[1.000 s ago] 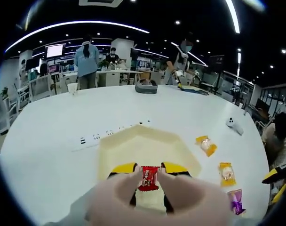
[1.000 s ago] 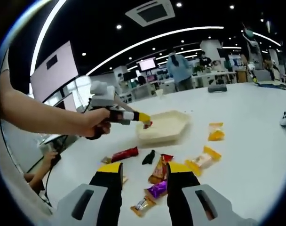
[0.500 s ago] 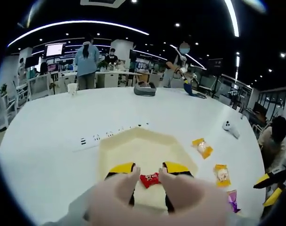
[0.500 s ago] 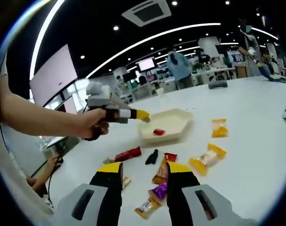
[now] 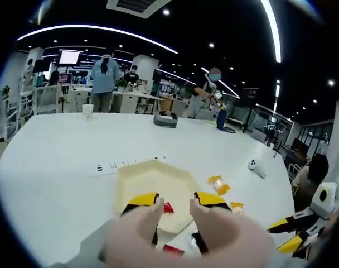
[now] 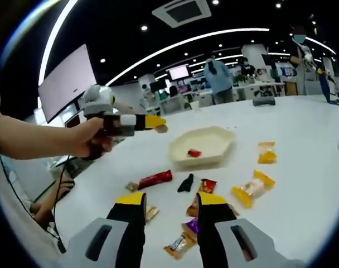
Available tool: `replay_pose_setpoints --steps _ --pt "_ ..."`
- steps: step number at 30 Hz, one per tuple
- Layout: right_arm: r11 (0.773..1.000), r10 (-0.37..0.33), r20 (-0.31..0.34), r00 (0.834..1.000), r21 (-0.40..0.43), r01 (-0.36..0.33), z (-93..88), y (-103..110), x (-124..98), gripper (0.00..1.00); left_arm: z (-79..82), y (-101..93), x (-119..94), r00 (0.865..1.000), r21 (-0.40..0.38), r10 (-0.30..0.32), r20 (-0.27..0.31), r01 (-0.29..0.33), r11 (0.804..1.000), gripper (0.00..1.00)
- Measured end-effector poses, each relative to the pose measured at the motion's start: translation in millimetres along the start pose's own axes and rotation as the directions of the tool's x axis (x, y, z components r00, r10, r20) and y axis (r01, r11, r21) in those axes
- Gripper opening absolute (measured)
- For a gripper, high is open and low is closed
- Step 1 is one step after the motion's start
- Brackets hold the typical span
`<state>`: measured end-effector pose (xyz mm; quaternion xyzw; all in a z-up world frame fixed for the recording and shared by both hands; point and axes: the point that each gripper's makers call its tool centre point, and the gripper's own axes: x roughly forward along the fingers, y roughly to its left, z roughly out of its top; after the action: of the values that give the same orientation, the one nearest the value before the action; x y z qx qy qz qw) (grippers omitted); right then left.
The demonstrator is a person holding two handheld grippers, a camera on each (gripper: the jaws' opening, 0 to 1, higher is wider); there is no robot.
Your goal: Place the target food into the container with the food tongs after gripping and lifting it, then release it inside without dropping or visibly crushing the food.
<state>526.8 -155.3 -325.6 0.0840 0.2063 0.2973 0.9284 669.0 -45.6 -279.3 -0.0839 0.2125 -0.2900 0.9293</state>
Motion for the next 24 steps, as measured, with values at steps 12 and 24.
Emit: replay_pose_setpoints --steps 12,24 --pt "0.998 -0.062 0.017 0.998 -0.005 0.062 3.5 2.3 -12.2 0.34 1.3 -8.1 -33.4 0.999 -0.015 -0.016 0.036 0.017 1.000 0.24" --pt "0.986 -0.163 0.076 0.984 -0.018 0.165 16.7 7.7 -42.5 0.33 -24.1 -20.2 -72.5 0.997 0.021 -0.062 0.047 0.061 0.998 0.24"
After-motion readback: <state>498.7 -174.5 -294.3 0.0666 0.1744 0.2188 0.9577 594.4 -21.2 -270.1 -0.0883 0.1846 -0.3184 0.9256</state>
